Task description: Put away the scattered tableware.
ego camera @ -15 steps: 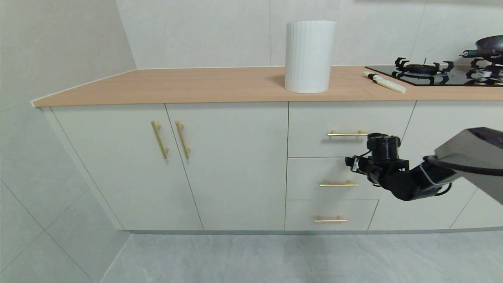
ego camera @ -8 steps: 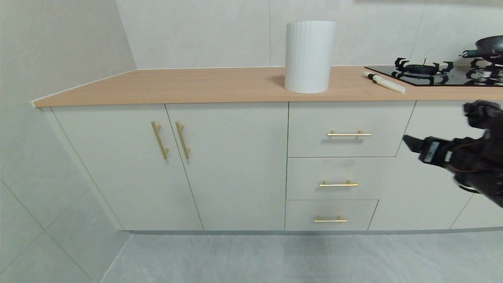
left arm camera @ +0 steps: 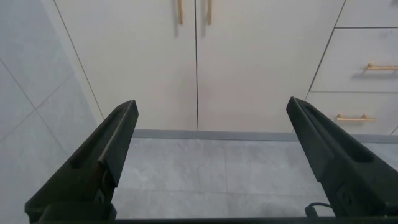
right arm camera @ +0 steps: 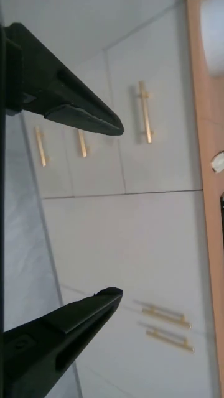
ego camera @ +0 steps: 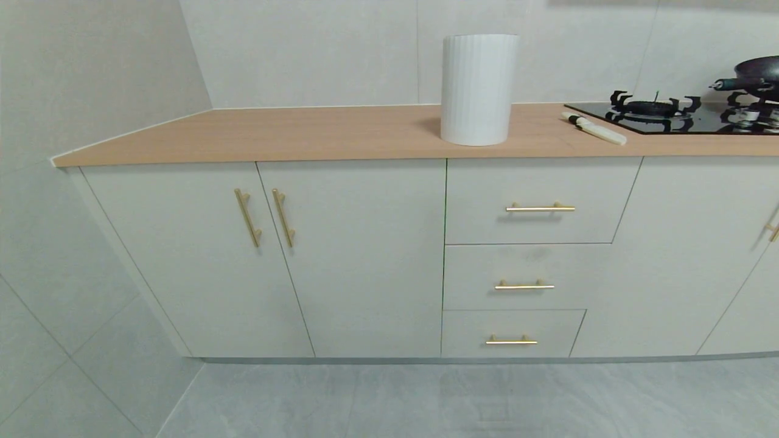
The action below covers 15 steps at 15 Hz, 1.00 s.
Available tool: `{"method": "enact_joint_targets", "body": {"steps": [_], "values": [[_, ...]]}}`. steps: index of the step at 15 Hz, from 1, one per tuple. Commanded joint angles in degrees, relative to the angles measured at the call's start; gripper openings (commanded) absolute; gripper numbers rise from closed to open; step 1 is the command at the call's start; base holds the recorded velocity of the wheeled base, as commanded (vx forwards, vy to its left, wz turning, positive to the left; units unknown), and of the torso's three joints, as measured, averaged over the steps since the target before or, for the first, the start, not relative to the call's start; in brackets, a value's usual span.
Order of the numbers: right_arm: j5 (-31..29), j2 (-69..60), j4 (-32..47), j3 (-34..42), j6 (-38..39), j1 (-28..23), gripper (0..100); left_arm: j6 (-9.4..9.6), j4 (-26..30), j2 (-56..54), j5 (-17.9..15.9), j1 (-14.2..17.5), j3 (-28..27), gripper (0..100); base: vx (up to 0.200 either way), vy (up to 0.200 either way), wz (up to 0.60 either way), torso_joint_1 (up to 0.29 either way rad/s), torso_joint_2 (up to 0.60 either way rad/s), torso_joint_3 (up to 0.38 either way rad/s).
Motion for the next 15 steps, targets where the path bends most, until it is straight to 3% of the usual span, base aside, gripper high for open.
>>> {"method": "enact_joint_targets", "body": {"steps": [1, 6, 9, 11, 15], "values": [[1.5, -22.5, 15.3, 1.5, -4.0, -0.6, 100, -0.02, 0.0, 0.0, 0.0, 0.1, 0.0, 100, 0.000, 0.000, 0.00, 0.000, 0.00, 0.000], [0.9, -34.2, 19.7, 7.1, -5.3, -4.7, 100, -0.02, 0.0, 0.0, 0.0, 0.0, 0.0, 100, 0.000, 0.000, 0.00, 0.000, 0.00, 0.000], [1.2, -34.1, 13.4, 15.2, -5.1, -4.7, 100, -0.11, 0.0, 0.0, 0.0, 0.1, 0.0, 100, 0.000, 0.000, 0.00, 0.000, 0.00, 0.000], [6.4, -34.1, 8.1, 20.6, -5.2, -4.7, 100, -0.02, 0.0, 0.0, 0.0, 0.0, 0.0, 100, 0.000, 0.000, 0.00, 0.000, 0.00, 0.000], [14.4, -34.1, 14.1, 20.6, -3.7, -4.7, 100, -0.11, 0.0, 0.0, 0.0, 0.1, 0.0, 100, 0.000, 0.000, 0.00, 0.000, 0.00, 0.000]]}}
